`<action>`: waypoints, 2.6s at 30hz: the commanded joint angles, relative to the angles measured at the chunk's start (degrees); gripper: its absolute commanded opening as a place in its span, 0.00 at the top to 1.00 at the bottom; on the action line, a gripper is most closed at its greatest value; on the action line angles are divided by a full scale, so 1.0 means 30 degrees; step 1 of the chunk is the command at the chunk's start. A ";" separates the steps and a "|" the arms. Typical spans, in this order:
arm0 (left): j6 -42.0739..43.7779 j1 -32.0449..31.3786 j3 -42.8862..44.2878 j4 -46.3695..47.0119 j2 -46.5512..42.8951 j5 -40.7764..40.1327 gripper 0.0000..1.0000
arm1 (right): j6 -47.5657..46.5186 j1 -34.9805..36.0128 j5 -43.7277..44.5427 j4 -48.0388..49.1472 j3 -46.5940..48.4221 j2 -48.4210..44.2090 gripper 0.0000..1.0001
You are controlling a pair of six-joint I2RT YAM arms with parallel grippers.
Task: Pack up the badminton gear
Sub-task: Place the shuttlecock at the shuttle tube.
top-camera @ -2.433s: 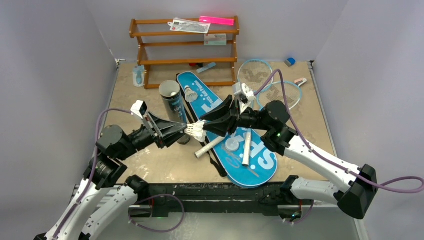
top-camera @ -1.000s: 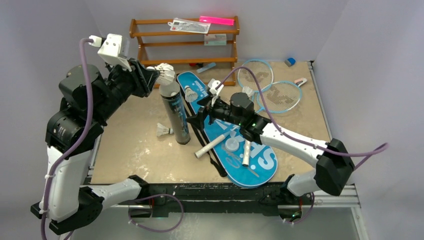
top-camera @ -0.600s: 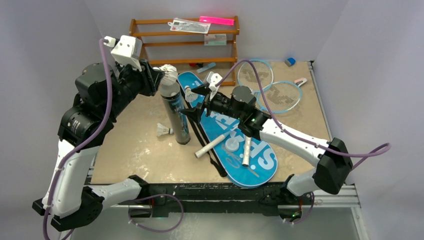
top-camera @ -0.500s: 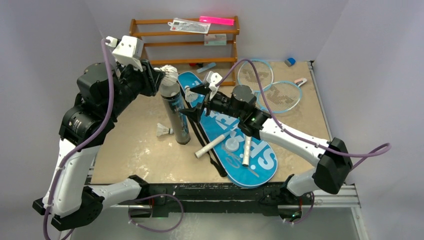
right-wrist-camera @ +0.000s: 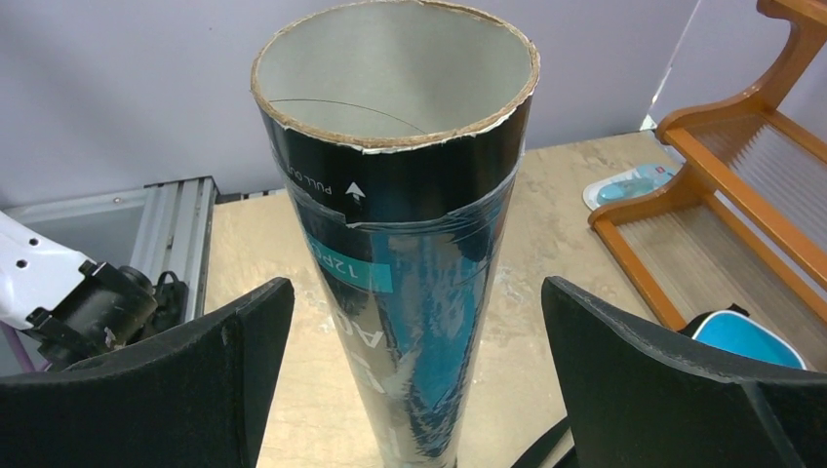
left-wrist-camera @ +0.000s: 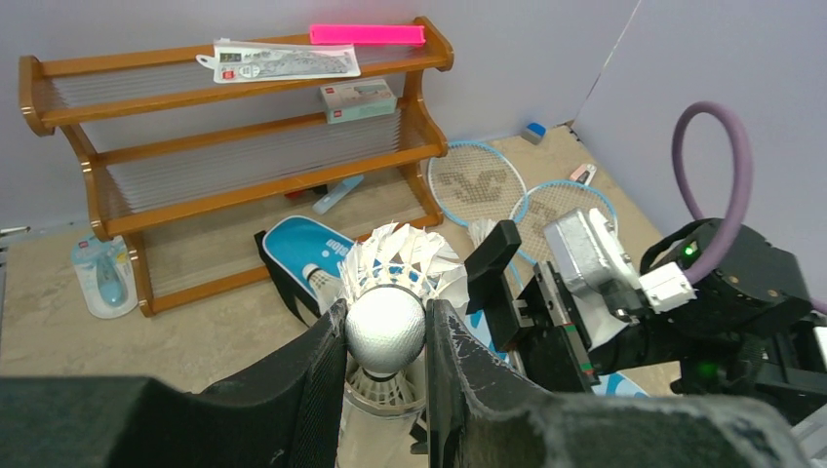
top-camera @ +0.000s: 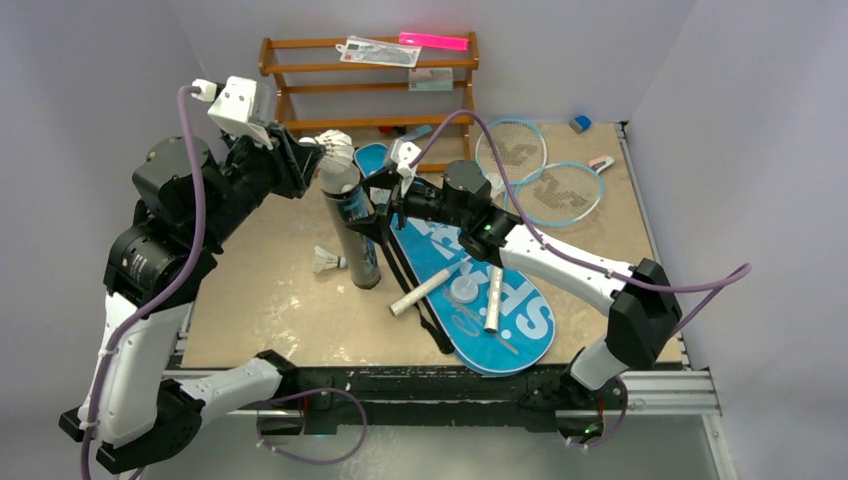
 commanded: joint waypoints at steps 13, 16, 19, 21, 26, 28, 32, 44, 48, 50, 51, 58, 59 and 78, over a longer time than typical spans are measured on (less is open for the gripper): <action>-0.1399 -0.0088 -0.0309 0.0662 0.0008 0.0812 1.00 | 0.0224 0.0160 -0.0982 0.0910 0.1993 0.1315 0.05; -0.1480 -0.0090 -0.0359 0.0518 0.0023 0.0855 1.00 | 0.0334 0.0177 -0.1108 0.1089 0.2021 0.1434 0.10; -0.1621 -0.0097 -0.0519 0.0456 -0.0125 0.0765 1.00 | 0.0372 0.0193 -0.1240 0.1103 0.2065 0.1523 0.16; -0.1712 -0.0103 -0.0705 0.0336 -0.0218 0.0717 1.00 | 0.0405 0.0179 -0.1315 0.1121 0.2079 0.1557 0.20; -0.1874 -0.0088 -0.1249 0.0056 -0.0455 0.0399 1.00 | 0.0409 0.0179 -0.1388 0.1042 0.2062 0.1561 0.37; -0.1878 -0.0088 -0.1376 0.0061 -0.0560 0.0315 1.00 | 0.0409 0.0207 -0.1418 0.1001 0.2057 0.1560 0.39; -0.1918 -0.0080 -0.1277 -0.0189 -0.0639 0.0189 1.00 | 0.0409 0.0179 -0.1449 0.0932 0.2061 0.1531 0.40; -0.1849 -0.0095 -0.1807 -0.0629 -0.0902 -0.0795 1.00 | 0.0409 0.0221 -0.1644 0.0744 0.2186 0.1516 0.40; -0.1863 -0.0097 -0.1919 -0.0595 -0.0947 -0.1195 1.00 | 0.0409 0.0227 -0.1698 0.0712 0.2221 0.1502 0.41; -0.1874 -0.0093 -0.1995 -0.0542 -0.0915 -0.1173 1.00 | 0.0409 0.0227 -0.1738 0.0683 0.2220 0.1502 0.41; -0.1866 -0.0102 -0.1988 -0.0555 -0.0882 -0.1144 1.00 | 0.0409 0.0236 -0.1768 0.0682 0.2232 0.1502 0.41; -0.2268 -0.0095 -0.2077 0.0037 -0.0722 -0.0910 1.00 | 0.0409 0.0264 -0.1830 0.0623 0.2257 0.1531 0.42; -0.2260 -0.0102 -0.2031 0.0111 -0.0636 -0.0847 1.00 | 0.0409 0.0251 -0.1830 0.0609 0.2277 0.1553 0.43; -0.1646 -0.0077 -0.0756 -0.2272 0.0034 -0.0661 1.00 | 0.0350 0.0250 -0.1831 0.0477 0.2327 0.1582 0.43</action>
